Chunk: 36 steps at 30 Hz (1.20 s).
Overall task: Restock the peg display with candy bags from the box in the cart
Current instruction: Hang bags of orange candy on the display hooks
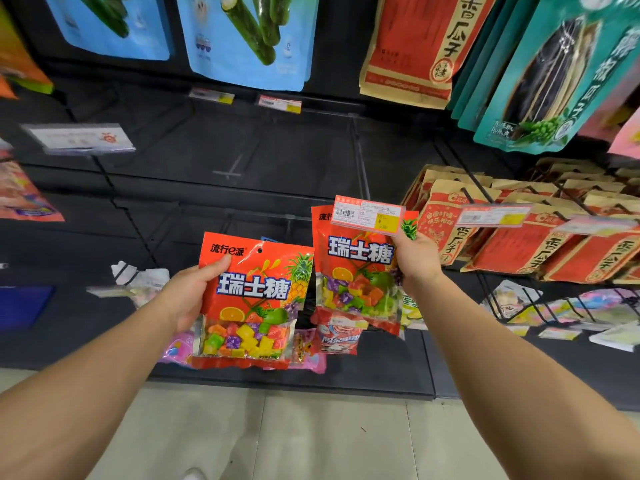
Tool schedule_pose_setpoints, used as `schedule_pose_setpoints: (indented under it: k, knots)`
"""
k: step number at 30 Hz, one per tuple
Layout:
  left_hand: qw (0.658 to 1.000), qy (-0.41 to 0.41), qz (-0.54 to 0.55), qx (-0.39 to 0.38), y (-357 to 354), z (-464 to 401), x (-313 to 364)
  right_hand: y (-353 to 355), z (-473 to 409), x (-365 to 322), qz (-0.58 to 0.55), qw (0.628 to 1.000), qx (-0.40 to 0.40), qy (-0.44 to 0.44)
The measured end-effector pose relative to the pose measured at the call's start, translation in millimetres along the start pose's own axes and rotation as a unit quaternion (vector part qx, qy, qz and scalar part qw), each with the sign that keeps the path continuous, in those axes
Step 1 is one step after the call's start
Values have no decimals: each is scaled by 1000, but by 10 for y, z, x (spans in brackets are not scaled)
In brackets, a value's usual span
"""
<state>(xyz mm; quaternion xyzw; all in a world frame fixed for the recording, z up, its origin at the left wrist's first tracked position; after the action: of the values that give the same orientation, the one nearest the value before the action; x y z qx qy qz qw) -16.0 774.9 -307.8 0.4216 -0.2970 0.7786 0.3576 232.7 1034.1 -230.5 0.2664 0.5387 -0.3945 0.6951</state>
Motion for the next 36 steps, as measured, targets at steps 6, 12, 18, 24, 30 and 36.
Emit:
schedule_pose_setpoints:
  k: [6,12,18,24,30,36]
  knots:
    - [1000,7,-3,-7,-3,-32,-5,66,-6,52,-38,999,15,-2]
    - [1000,13,-1,-4,-25,-82,-42,96,-73,40,-9,1000,17,-16]
    - [1000,16,-10,-11,-123,-109,4,155,-98,164,-47,998,32,-30]
    - [1000,22,-7,-20,-182,-104,-13,168,-85,129,-9,998,57,-32]
    - [1000,20,-2,-20,-191,-41,4,117,-80,43,36,999,-6,-4]
    - [1000,15,0,-20,-151,-10,-14,72,-35,-42,2,1000,-10,20]
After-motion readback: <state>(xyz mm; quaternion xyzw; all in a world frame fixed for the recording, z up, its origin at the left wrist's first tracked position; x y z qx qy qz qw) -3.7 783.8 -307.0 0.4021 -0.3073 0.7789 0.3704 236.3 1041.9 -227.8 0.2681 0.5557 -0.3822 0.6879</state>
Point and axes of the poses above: each hand's wrist, its own z-axis away from the middle knuckle, its own y-axis out of the back of the hand, x = y × z, the point moved 7 cm from there along -z, towards the middle knuckle, and after that the axes turned 11 degrees about -x, right-handed, at the moved point
